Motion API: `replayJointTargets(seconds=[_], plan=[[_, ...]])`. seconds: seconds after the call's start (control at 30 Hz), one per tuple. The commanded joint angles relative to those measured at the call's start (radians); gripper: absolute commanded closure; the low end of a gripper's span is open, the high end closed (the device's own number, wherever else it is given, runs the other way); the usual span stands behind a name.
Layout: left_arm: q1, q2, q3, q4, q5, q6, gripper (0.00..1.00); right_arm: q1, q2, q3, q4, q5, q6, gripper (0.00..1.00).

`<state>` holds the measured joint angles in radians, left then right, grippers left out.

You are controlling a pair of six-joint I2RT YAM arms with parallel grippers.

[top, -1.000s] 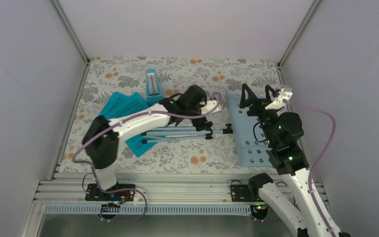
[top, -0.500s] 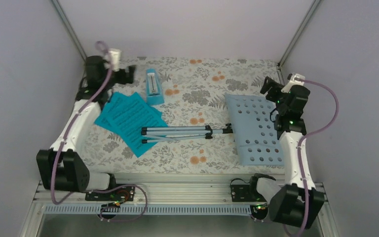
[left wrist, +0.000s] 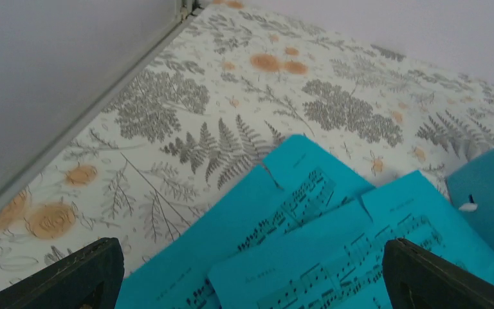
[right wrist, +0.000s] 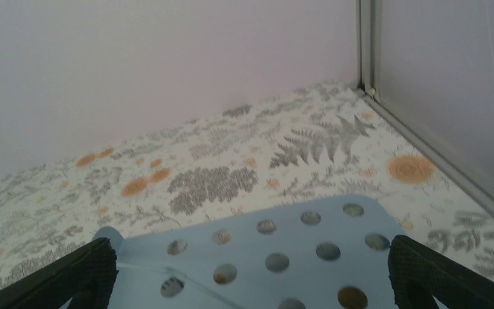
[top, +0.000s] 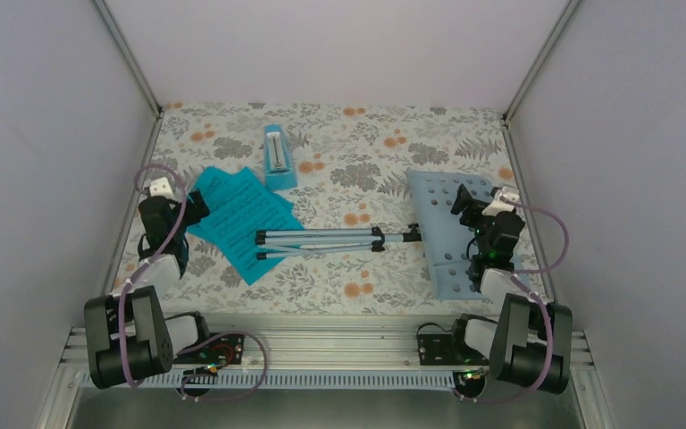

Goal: Pack up the instrument practice props

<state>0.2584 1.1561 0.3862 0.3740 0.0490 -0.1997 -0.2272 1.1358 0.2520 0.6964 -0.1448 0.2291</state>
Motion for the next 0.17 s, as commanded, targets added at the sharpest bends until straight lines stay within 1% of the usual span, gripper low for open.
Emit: replayJointTargets(seconds=[0.0,0.13], plan=[[-0.019,0.019,-0.055,0.292,0.01,0.01,0.0,0.017,0.041,-0.014,0.26,0.027,-0.037,0.0],[-0.042,0.039,-0.077,0.331,-0.022,0.052,0.0,0.044,0.092,-0.022,0.314,0.026,-0.057,0.0]])
